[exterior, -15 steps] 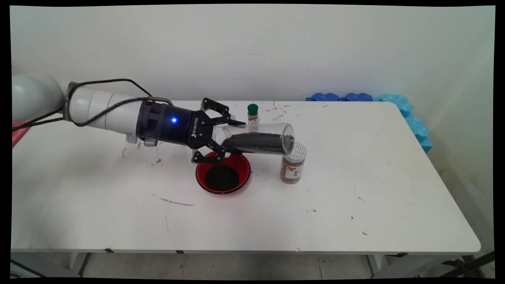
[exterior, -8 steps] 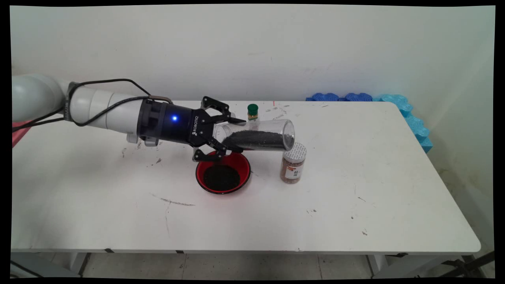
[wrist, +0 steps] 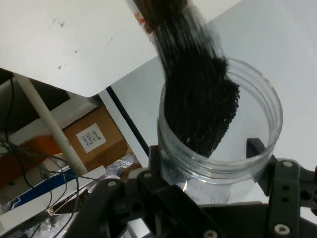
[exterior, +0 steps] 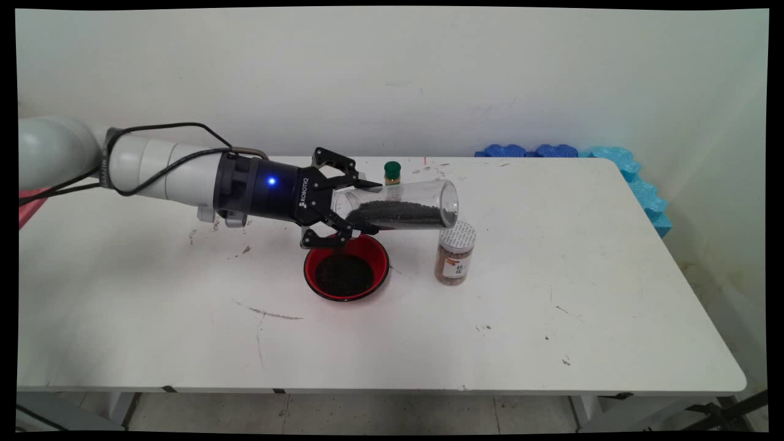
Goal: Pour the black seasoning powder in the red bowl
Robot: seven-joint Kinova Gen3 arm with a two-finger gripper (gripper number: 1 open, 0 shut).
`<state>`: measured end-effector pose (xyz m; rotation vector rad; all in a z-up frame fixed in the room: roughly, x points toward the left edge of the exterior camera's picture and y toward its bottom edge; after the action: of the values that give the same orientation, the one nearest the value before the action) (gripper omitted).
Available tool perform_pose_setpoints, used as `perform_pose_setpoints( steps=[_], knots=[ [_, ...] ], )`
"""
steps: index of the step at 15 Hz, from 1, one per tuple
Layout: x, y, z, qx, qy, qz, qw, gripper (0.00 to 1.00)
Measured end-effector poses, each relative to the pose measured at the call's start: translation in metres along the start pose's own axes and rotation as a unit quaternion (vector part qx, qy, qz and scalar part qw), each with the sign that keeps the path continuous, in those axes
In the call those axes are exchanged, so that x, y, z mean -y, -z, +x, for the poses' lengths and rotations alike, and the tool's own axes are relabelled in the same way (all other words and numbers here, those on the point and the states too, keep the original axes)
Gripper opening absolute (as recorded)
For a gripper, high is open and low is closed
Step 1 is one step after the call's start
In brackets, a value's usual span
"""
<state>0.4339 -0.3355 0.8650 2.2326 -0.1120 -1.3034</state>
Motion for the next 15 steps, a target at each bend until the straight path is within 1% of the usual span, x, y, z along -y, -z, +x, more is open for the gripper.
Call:
perform_pose_setpoints(
  steps=[9,15],
  knots=[
    [-0.0006,-0.0002,0.0021,-0.001,-0.002,-0.003,1.0000,0.00],
    [-0.0042,0.0006,0.0043,-0.004,-0.023,-0.003,0.9997,0.00]
  ],
)
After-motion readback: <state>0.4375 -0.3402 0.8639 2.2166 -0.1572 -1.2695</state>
